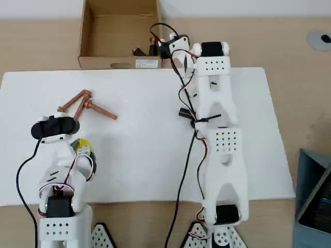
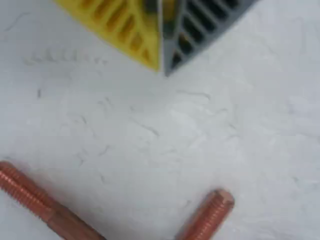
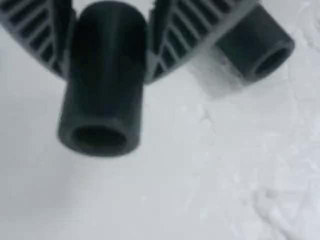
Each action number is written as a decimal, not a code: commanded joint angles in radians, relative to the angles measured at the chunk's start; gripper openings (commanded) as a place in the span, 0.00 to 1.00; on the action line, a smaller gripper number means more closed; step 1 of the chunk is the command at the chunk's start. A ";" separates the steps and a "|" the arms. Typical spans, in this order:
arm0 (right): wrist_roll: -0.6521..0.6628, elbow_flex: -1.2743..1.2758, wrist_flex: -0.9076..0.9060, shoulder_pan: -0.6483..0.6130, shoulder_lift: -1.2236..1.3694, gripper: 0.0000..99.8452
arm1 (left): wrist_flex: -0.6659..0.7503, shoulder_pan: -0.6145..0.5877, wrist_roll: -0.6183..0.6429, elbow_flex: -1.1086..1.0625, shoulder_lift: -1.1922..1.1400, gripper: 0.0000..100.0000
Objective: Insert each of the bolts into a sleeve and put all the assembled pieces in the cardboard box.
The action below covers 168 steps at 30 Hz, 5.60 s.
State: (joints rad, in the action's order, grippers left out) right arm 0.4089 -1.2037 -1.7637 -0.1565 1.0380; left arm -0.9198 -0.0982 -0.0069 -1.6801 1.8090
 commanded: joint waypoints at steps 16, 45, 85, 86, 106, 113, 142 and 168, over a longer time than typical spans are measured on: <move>-0.003 0.189 -0.025 -0.007 -0.414 0.01 | -0.003 -0.011 -0.006 -0.005 0.008 0.00; -0.351 1.300 0.015 0.326 -1.532 0.01 | -0.155 -0.008 -0.126 0.265 -0.059 0.00; -0.493 1.862 0.196 0.392 -2.166 0.01 | -0.187 -0.009 0.529 1.519 -1.753 0.00; -0.499 1.862 0.204 0.392 -2.166 0.01 | -0.187 -0.008 0.555 1.525 -1.767 0.00; -0.499 1.905 0.218 0.409 -2.167 0.01 | -0.187 -0.002 0.717 1.656 -2.017 0.15; -0.494 1.905 0.218 0.429 -2.167 0.01 | -0.187 0.029 0.718 1.648 -2.075 0.15; -0.493 1.903 0.216 0.441 -2.167 0.01 | -0.095 -0.005 0.730 1.657 -2.241 0.00; -0.388 1.762 0.181 0.440 -2.198 0.01 | -0.667 0.262 0.560 2.012 -1.664 0.00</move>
State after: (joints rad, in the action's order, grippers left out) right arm -0.0176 0.6053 -1.5796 0.2731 -1.1224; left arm -1.5643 0.1227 0.5715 0.3053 0.0153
